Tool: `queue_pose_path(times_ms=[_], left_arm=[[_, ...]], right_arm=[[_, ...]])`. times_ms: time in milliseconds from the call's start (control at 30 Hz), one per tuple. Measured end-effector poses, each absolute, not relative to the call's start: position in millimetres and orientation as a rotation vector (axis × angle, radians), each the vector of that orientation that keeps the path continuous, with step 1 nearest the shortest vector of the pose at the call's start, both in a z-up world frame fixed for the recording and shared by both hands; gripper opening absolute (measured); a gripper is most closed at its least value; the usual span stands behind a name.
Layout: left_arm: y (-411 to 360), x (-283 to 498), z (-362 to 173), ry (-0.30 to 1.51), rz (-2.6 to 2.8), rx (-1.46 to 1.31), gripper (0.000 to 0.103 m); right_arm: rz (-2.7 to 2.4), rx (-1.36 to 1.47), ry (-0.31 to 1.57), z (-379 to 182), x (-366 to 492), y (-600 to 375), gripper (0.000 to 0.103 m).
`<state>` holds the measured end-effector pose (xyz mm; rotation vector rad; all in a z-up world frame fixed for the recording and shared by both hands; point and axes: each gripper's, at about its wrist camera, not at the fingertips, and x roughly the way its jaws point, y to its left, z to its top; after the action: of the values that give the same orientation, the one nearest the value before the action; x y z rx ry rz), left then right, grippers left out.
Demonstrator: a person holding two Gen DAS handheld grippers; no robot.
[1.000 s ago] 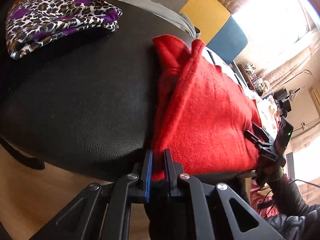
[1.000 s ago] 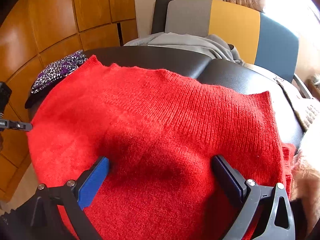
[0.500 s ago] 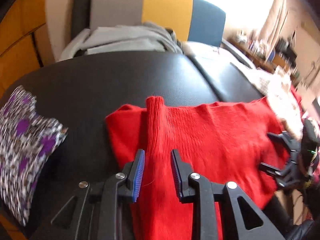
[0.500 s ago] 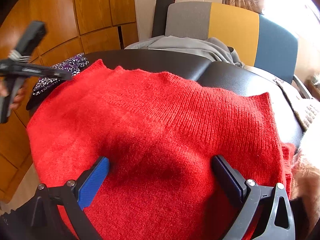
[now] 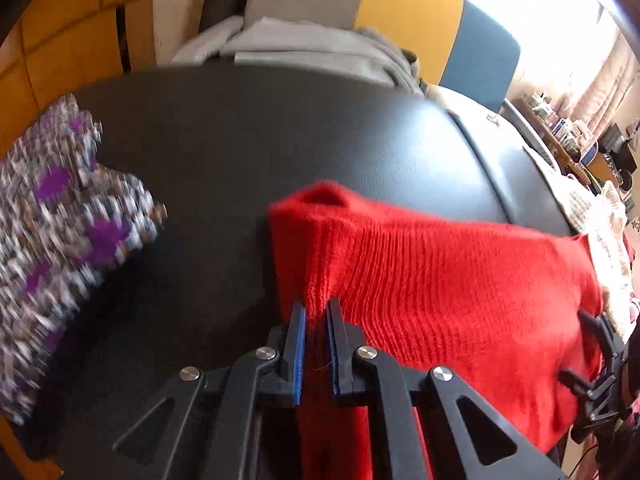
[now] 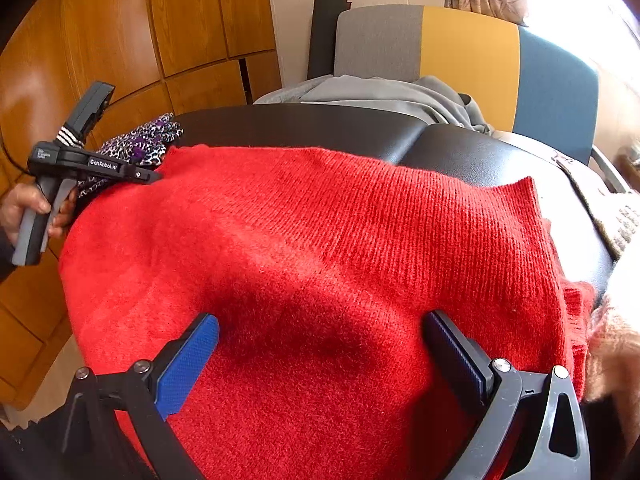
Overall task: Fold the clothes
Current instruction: 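Smooth the sweater flat with the right gripper while the left gripper straightens its edge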
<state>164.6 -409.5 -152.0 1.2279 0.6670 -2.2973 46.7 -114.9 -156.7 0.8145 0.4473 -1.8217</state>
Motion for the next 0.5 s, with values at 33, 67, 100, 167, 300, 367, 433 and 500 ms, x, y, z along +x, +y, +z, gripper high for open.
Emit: queue_pose_path(times_ms=[33, 67, 100, 167, 300, 367, 433, 500], left_arm=[[-409.1, 163.8, -150.0, 0.691, -2.304, 1.217, 0.009], [-409.9, 163.6, -147.2, 0.731, -2.318, 1.203, 0.009], [-410.9, 163.4, -144.3, 0.774, -2.333, 1.187, 0.01], [-411.6, 166.8, -135.3, 0.83, -2.361, 1.147, 0.012], [-414.2, 173.1, -127.4, 0.857, -2.37, 1.125, 0.018], [-416.5, 174.6, -127.1, 0.88, -2.373, 1.129, 0.022], [-418.9, 176.1, -126.8, 0.903, -2.376, 1.132, 0.023], [-421.3, 177.6, -126.5, 0.926, -2.379, 1.136, 0.026]], right_arm=[[-1.821, 0.814, 0.451, -156.5, 47.0, -115.3, 0.103], [-1.823, 0.815, 0.453, -156.3, 47.2, -115.5, 0.103], [-1.826, 0.815, 0.457, -156.1, 47.3, -115.9, 0.103], [-1.826, 0.821, 0.466, -154.0, 47.4, -116.3, 0.103], [-1.815, 0.898, 0.377, -131.1, 37.6, -115.0, 0.097], [-1.859, 0.853, 0.307, -109.3, 31.5, -109.0, 0.094], [-1.888, 0.832, 0.308, -99.3, 24.4, -110.2, 0.095], [-1.913, 0.834, 0.324, -98.2, 15.7, -113.7, 0.095]])
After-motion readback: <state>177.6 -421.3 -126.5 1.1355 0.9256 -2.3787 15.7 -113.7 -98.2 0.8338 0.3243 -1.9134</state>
